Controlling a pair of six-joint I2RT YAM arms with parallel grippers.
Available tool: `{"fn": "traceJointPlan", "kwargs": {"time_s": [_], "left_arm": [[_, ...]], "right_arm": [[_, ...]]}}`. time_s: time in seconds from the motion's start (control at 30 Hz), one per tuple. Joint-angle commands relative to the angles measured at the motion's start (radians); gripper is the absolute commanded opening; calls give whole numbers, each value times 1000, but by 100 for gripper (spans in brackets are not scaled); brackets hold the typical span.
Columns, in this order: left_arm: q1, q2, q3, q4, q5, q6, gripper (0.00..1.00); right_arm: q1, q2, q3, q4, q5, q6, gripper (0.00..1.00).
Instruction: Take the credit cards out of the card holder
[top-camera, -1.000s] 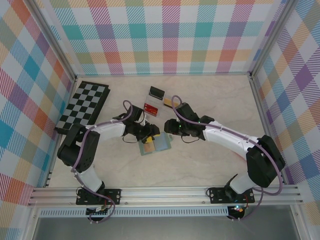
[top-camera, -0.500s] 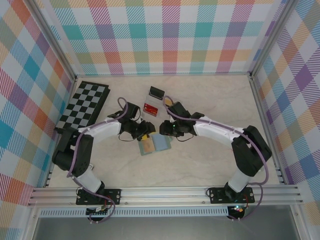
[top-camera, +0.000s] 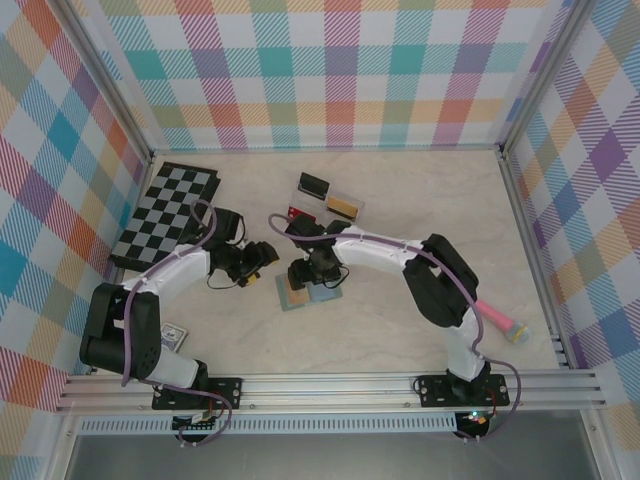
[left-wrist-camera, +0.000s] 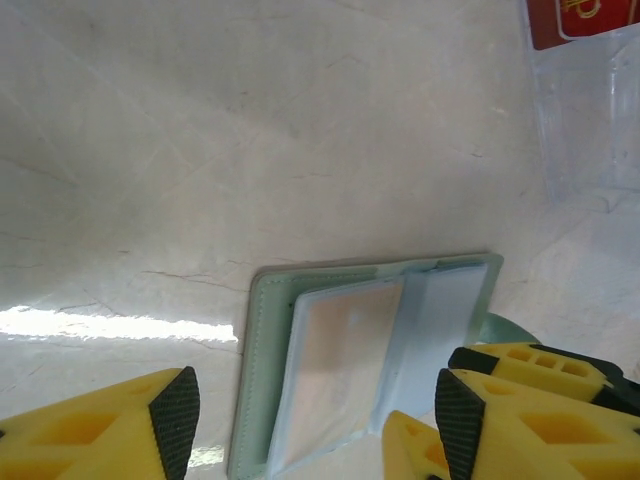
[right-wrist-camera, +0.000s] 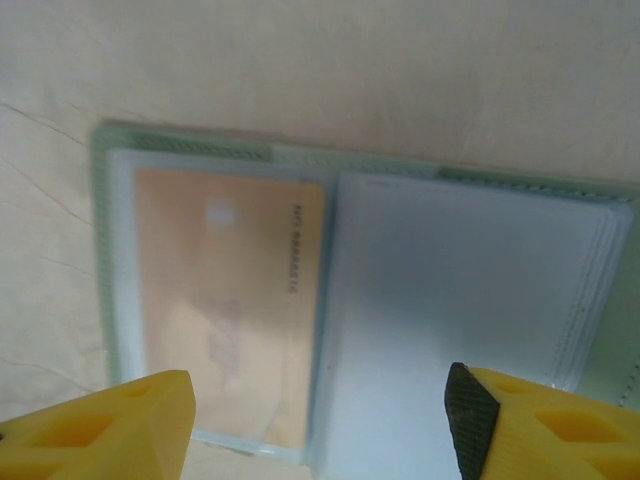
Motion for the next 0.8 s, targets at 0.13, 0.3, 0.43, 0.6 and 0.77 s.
{"fn": "traceJointPlan", "kwargs": {"time_s": [0.13, 0.3, 0.43, 0.6, 0.77], "left_arm": [[29, -29, -38, -7, 10, -10, 69], [29, -27, -49, 5, 38, -13, 69], [29, -22, -63, 20, 67, -14, 65], [28, -26, -87, 39, 92, -24, 57], [28, -27, -103, 55, 122, -29, 48]], "right_arm": [[18, 87, 80, -124, 16, -71, 78], [19, 130, 98, -166, 75, -60, 79], [19, 154, 99, -190, 133, -48, 78], [20, 190, 110, -224, 198, -37, 76], [19, 223, 107, -234, 222, -25, 73]]}}
